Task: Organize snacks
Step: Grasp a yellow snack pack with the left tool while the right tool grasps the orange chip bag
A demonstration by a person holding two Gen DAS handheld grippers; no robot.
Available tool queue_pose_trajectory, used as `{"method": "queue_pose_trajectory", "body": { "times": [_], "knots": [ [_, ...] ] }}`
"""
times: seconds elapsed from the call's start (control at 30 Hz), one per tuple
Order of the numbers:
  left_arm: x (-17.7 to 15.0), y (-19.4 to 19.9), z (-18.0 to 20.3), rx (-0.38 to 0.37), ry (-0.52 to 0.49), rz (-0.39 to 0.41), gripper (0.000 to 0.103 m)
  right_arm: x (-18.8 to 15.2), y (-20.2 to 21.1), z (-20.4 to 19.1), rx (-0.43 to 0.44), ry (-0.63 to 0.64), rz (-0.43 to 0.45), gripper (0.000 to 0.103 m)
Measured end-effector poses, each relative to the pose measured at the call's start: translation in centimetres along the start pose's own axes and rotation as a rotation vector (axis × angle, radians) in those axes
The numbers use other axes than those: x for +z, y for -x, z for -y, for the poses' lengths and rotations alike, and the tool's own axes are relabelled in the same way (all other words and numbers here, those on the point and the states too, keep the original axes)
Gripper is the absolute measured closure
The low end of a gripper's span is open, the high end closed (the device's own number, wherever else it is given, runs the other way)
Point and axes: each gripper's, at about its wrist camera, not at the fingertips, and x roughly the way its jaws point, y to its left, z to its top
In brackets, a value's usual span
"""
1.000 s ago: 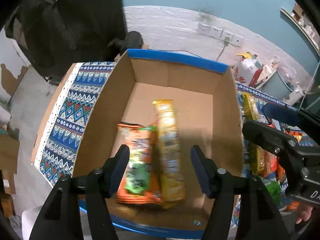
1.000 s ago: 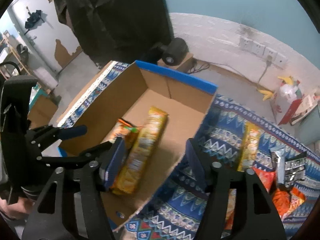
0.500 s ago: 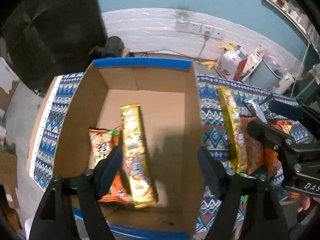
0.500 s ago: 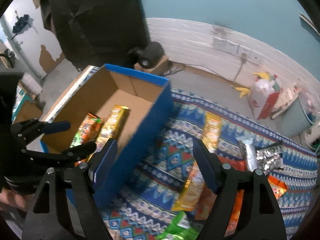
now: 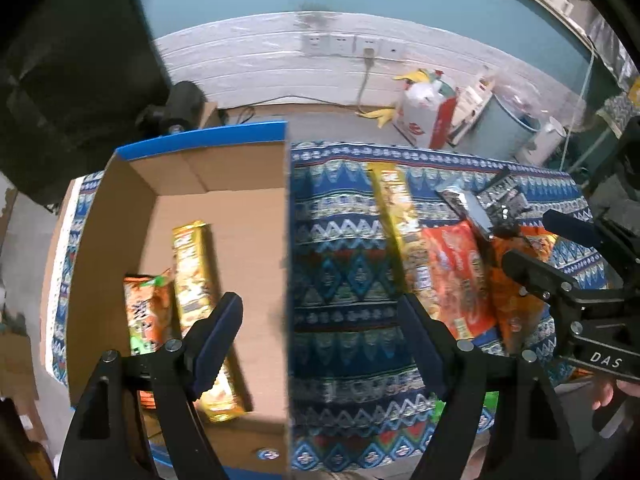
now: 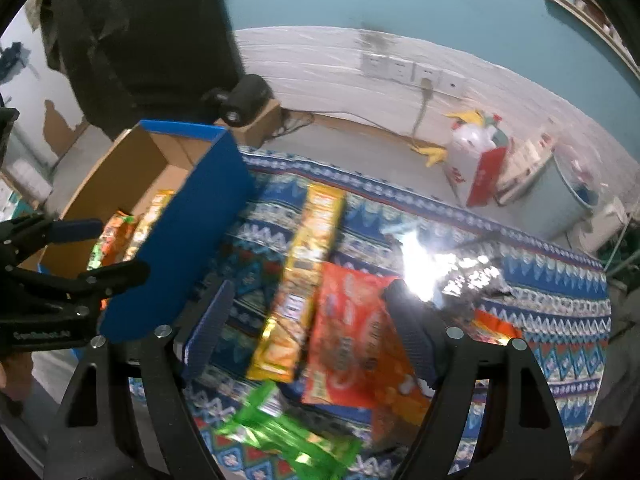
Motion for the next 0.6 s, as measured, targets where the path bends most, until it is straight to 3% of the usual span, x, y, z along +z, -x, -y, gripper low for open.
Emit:
{"method": "queue_pose_trajectory", "body": {
  "times": [0.4, 0.6],
  "knots": [
    [0.0, -2.6, 4.8, -0.026, -0.067, -0.030, 0.022, -3.4, -0.6, 6.4, -0.051, -0.085, -0.051, 0.024],
    [0.2, -4.7, 7.0, 0.012, -0.136, -0.050, 0.022, -5.0, -2.1, 7.8, -0.043, -0.099, -0.100, 0.024]
  ]
}}
